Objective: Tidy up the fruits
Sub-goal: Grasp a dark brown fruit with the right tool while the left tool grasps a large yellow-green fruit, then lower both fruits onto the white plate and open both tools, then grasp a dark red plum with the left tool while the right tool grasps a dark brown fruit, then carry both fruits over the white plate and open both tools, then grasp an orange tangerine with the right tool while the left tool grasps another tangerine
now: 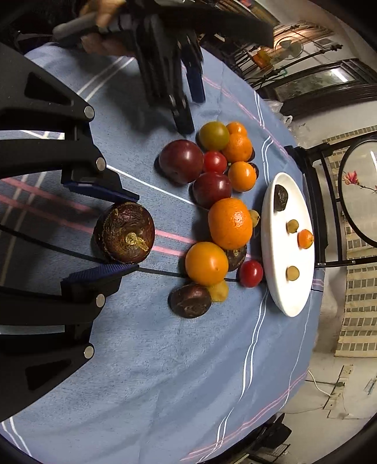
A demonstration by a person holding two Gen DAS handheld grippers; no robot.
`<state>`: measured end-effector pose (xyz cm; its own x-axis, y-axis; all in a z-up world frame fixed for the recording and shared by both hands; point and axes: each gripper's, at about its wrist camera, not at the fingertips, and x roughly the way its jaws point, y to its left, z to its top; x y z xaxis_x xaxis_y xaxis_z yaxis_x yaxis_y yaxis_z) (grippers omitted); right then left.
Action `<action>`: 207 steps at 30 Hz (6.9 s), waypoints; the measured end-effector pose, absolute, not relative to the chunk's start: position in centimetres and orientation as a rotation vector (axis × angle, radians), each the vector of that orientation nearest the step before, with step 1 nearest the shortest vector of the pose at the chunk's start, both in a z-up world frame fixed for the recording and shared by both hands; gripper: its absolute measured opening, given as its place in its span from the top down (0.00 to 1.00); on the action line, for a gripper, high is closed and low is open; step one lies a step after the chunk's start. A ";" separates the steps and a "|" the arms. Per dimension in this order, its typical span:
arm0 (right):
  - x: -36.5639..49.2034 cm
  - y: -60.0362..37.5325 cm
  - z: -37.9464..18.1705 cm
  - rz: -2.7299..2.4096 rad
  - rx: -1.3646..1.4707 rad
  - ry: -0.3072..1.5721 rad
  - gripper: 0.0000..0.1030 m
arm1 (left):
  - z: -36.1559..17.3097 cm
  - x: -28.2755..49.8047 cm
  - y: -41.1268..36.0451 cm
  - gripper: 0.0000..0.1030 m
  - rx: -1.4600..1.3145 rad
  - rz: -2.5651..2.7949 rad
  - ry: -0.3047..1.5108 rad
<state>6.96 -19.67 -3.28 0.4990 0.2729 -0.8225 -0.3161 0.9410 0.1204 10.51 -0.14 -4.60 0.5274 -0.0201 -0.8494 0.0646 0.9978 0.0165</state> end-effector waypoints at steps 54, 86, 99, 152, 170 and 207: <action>28.5 -17.9 -1.9 0.324 -0.108 0.934 0.49 | -1.3 30.9 -1.6 0.51 -0.028 -0.031 0.946; 8.6 -24.7 -2.8 0.272 0.105 0.932 0.29 | -2.6 8.4 -4.1 0.26 -0.055 -0.156 0.985; 8.1 -25.3 -3.0 0.288 0.124 0.928 0.28 | -4.6 10.4 -6.4 0.58 0.003 -0.162 1.009; 19.7 -17.7 3.3 0.407 -0.085 0.786 0.66 | 4.2 22.3 -3.5 0.63 -0.016 -0.168 0.907; 24.5 -17.0 0.0 0.399 -0.076 0.854 0.37 | 1.5 28.7 -3.4 0.27 -0.048 -0.100 0.894; 8.9 -18.8 -3.7 0.367 -0.069 1.013 0.30 | -2.8 7.3 0.6 0.20 -0.032 -0.104 0.955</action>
<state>8.93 -18.75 -3.74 0.4735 0.2683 -0.8390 -0.3318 0.9366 0.1122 7.30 0.64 -2.80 0.5727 -0.1033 -0.8132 0.0746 0.9945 -0.0737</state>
